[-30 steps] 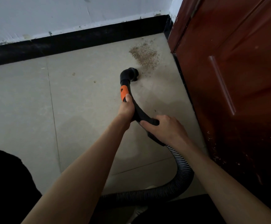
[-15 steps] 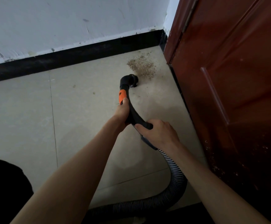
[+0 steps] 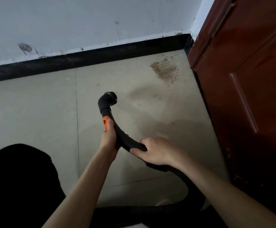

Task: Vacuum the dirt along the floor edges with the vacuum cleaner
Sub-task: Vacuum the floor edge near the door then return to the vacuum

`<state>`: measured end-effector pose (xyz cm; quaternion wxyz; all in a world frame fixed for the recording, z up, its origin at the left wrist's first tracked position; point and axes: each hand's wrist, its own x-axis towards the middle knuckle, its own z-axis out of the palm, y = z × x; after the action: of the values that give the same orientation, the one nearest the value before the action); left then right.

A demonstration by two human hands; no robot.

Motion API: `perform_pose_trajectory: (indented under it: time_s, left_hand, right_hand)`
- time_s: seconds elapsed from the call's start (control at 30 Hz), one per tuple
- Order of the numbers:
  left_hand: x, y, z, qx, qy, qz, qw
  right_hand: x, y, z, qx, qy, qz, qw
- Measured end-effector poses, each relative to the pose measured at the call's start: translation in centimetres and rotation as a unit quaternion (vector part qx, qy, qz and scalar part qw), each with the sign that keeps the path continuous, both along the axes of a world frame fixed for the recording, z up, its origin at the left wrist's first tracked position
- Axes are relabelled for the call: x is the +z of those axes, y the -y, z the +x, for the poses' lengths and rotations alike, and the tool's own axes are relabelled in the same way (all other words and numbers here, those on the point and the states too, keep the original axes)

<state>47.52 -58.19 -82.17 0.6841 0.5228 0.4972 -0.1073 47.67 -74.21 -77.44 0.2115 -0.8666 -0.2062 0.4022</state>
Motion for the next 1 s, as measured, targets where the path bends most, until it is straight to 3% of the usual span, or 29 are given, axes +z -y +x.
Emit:
perform_pose_trajectory:
  time_s: [0.1, 0.4, 1.0]
  left_hand:
    - [0.0, 0.1, -2.2, 0.012, -0.016, -0.018, 1.0]
    - [0.0, 2.2, -5.1, 0.002, -0.051, -0.082, 0.995]
    - [-1.2, 5.5, -0.9, -0.073, -0.031, -0.103, 0.992]
  right_hand:
    - [0.2, -1.0, -0.3, 0.063, 0.01, -0.043, 0.997]
    - [-0.7, -1.1, -2.0, 0.04, -0.1, -0.051, 0.993]
    - [-1.7, 2.3, -0.8, -0.082, -0.051, -0.063, 0.993]
